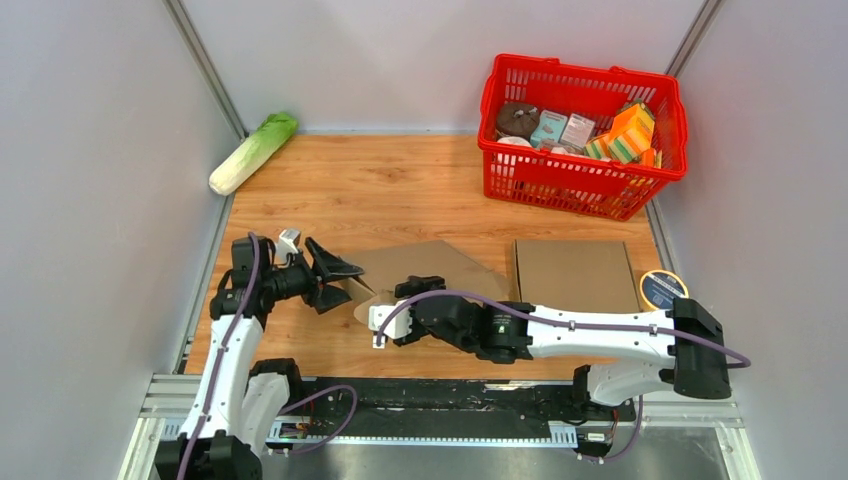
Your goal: Fold the paper box
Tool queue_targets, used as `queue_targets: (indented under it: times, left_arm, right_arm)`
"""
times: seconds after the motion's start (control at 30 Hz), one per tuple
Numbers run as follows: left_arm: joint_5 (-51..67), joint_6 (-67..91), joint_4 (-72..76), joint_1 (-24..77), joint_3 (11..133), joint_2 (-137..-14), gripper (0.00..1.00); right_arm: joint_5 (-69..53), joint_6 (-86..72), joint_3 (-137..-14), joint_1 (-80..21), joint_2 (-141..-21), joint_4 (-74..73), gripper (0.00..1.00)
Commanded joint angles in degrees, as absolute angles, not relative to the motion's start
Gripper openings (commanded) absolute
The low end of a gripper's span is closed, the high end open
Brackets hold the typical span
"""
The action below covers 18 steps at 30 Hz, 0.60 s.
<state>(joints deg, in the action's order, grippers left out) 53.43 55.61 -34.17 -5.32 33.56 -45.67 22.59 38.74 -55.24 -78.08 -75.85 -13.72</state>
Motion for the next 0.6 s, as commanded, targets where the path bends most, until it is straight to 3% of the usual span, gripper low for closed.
queue_targets:
  times: [0.0, 0.13, 0.2, 0.27, 0.33, 0.57]
  left_arm:
    - [48.6, 48.1, -22.6, -6.9, 32.1, -42.8, 0.77]
    - [57.9, 66.1, -3.9, -8.4, 26.5, -48.5, 0.78]
    - [59.3, 87.5, 20.9, -8.9, 18.8, -50.1, 0.78]
    - [59.1, 97.0, 28.9, -9.2, 15.7, -52.6, 0.78]
    - [59.2, 97.3, 26.5, -9.3, 16.1, -53.0, 0.79]
    - [52.5, 77.8, -12.4, -9.4, 30.7, -52.9, 0.79]
  right_arm:
    - [26.2, 30.9, -58.6, -76.0, -69.7, -18.2, 0.46]
    - [29.4, 31.5, -59.0, -76.7, -68.9, -18.8, 0.45]
    - [30.5, 32.4, -58.0, -77.1, -67.9, -17.0, 0.45]
    - [31.5, 33.6, -57.0, -77.5, -67.7, -15.5, 0.44]
    - [31.7, 35.1, -56.9, -78.3, -68.3, -15.1, 0.43]
    - [31.6, 35.5, -56.4, -80.2, -71.0, -15.3, 0.43]
